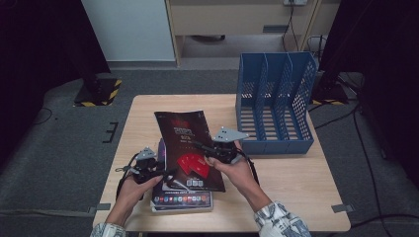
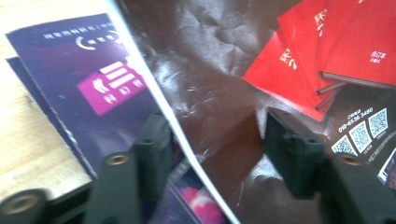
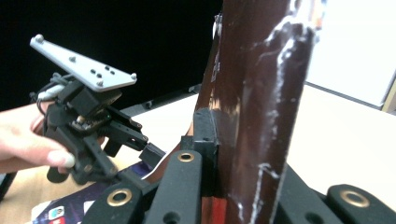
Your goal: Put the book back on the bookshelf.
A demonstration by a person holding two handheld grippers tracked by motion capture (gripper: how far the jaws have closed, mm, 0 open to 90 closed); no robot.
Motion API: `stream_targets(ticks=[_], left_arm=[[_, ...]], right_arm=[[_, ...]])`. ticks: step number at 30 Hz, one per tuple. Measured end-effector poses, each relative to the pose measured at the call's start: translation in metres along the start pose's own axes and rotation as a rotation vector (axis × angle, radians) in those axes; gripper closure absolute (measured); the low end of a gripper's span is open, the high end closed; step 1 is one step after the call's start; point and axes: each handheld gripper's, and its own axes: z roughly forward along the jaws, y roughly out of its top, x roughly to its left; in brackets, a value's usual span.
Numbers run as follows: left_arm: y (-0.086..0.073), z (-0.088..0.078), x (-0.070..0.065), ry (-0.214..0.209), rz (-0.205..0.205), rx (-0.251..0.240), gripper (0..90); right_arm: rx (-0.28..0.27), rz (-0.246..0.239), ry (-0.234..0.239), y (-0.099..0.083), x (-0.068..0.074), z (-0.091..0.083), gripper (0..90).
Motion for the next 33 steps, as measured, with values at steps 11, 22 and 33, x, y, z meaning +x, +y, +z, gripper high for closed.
stream_targets(ticks=[11, 22, 33], left_arm=[[0.008, -0.004, 0.010, 0.056, -0.018, 0.010, 80.5], [0.010, -0.008, 0.008, 0.090, 0.006, -0.019, 84.9], [0.017, -0.019, 0.005, 0.150, 0.051, -0.058, 85.4]], right_arm=[[0.026, -0.015, -0.015, 0.005, -0.005, 0.006, 86.4], [0.037, -0.013, -0.007, 0.010, -0.007, 0.003, 85.4], [0.073, -0.031, -0.010, 0.020, -0.009, 0.001, 84.3]])
